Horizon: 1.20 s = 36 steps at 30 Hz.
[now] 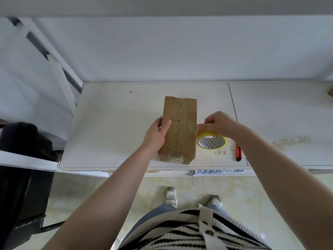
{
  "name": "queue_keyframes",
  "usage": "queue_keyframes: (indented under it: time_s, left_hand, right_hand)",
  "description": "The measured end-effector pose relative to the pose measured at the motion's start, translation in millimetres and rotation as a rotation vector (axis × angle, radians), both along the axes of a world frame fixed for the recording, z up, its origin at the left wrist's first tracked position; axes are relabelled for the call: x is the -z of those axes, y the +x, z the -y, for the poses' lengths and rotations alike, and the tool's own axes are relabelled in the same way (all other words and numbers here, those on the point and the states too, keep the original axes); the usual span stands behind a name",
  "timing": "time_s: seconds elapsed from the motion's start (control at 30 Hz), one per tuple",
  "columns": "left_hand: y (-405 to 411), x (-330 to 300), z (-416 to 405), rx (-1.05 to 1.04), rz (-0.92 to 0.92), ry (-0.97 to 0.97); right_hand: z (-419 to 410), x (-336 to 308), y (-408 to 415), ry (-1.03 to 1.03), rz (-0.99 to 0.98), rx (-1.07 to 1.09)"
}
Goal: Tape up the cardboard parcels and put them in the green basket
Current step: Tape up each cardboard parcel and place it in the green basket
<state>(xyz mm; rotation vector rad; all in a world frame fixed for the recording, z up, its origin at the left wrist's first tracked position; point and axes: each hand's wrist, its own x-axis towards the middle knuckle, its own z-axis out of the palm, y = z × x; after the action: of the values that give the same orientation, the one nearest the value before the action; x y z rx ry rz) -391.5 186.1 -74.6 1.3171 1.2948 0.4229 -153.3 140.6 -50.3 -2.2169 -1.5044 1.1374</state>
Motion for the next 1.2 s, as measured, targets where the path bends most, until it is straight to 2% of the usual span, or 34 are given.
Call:
queue_keyframes:
  time_s: [0.07,0.17,0.23,0.37,0.4,0.47,0.57,0.67,0.77,0.83,0.97,1.0,1.13,1.2]
  left_hand:
    - [2.4,-3.6,-0.2,0.010,-0.097,0.018]
    - [9.3,-8.1,0.6,-0.012,-0.128,-0.024]
    - [14.1,-11.0,-2.0,-0.060,-0.035,-0.108]
    - [22.4,-10.0,7.6,-0.131,0.331,-0.412]
    - [23.3,-6.0,12.7,-0.134,0.380,-0.458]
    - [22.0,0.1,20.2,-0.142,0.407,-0.491]
    - [14.7,2.4,13.3,-0.159,0.393,-0.389]
    - [17.4,-12.1,2.9,-0.076,0.349,-0.260]
    - [31.8,-23.2,6.9,0.085,0.076,-0.152]
    - [31.9,-20.5,11.5,0.111,-0.064,-0.087]
    - [23.2,-11.4,8.1,0.006,0.070,-0.129]
    - [21.3,-10.5,6.6,-0.008,0.099,-0.137]
    - [7.7,-0.8,5.9,-0.059,0.235,-0.182]
    - [0.4,5.6,4.0,-0.087,0.240,-0.183]
  right_hand:
    - [1.2,3.2,-0.4,-0.009,-0.036,0.002]
    - [3.2,-1.4,-1.6,0.000,-0.029,-0.028]
    - [2.8,-13.9,2.1,0.044,0.013,-0.046]
    - [-5.4,-56.4,10.0,0.127,0.184,-0.119]
    - [-7.7,-64.3,8.2,0.127,0.218,-0.164]
    - [-10.5,-72.2,0.7,0.100,0.164,-0.231]
    - [-11.8,-72.7,-12.1,0.068,0.078,-0.226]
    - [-15.3,-73.6,-24.3,0.080,0.088,-0.254]
    - [-19.9,-77.9,-31.4,0.076,0.093,-0.322]
    - [-17.9,-79.4,-29.1,0.056,0.052,-0.315]
    - [-9.0,-74.5,-22.7,0.120,-0.037,-0.198]
    - [-8.9,-73.2,-21.3,0.127,0.001,-0.200]
    - [-10.5,-71.3,-9.7,0.115,0.399,-0.156]
    - [-6.7,-65.9,-7.5,0.091,0.392,-0.134]
